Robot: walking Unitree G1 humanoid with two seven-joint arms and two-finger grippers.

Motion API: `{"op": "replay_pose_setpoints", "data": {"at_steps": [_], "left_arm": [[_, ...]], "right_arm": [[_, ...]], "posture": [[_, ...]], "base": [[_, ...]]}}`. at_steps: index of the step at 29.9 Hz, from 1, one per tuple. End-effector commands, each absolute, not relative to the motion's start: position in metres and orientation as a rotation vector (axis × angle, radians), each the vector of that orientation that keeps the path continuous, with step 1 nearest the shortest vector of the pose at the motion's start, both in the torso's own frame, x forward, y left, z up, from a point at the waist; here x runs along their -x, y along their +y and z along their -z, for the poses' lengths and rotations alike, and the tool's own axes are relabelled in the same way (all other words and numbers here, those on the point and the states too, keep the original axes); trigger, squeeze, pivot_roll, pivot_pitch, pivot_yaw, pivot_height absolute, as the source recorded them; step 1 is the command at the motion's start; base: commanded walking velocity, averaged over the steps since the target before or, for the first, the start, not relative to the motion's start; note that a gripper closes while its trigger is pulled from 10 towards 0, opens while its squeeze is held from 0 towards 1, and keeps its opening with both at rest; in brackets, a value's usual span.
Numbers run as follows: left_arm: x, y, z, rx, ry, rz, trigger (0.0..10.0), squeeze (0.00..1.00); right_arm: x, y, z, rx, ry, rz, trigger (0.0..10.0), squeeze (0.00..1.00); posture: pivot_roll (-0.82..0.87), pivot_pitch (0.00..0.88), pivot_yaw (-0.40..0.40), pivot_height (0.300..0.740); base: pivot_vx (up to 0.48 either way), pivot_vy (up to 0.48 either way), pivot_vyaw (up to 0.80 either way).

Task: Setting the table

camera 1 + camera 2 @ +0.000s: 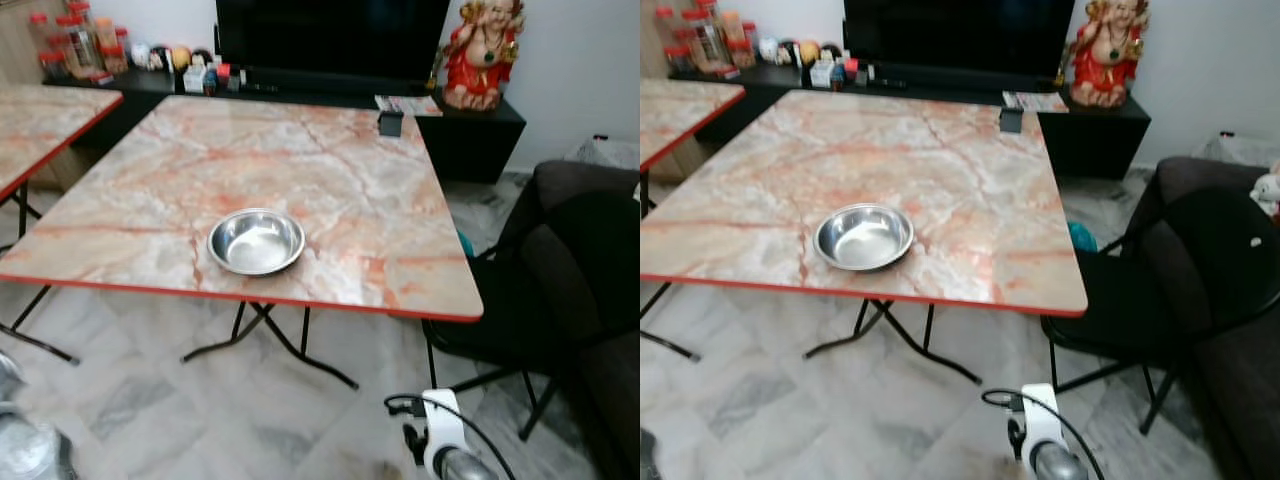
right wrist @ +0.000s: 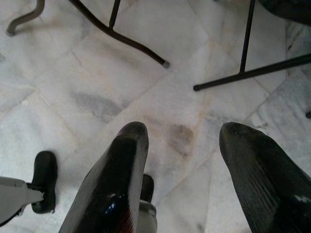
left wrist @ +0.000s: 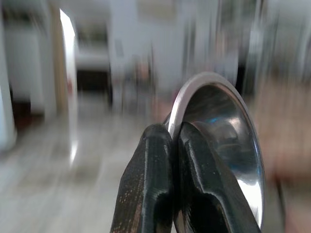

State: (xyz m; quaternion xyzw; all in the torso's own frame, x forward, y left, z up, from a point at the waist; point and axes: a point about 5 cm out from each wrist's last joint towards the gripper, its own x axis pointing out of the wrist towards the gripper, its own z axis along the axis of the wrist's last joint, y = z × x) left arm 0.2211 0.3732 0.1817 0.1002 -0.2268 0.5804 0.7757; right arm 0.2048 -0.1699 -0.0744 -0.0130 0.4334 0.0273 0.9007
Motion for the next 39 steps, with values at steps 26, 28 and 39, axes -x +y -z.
{"op": "replay_pose_setpoints", "data": {"at_steps": [26,28,39], "left_arm": [[-0.342,0.166,-0.183,0.528,-0.258,-0.098,10.0,0.00],[-0.342,0.164,-0.182,0.520,-0.252,-0.088,10.0,0.00],[-0.342,0.175,-0.190,0.505,-0.278,-0.098,10.0,0.00]], "right_arm": [[-0.201,-0.179,0.076,0.010,0.900,-0.010,10.0,0.00],[-0.201,-0.177,0.076,0.011,0.901,-0.035,10.0,0.00],[-0.202,-0.176,0.075,0.017,0.900,-0.036,10.0,0.00]], "posture": [[-0.01,0.000,-0.041,0.732],[-0.01,0.000,-0.041,0.732],[0.00,0.000,-0.035,0.732]], "base": [[0.000,0.000,0.00],[0.261,0.000,0.00],[0.316,0.000,0.00]]}}
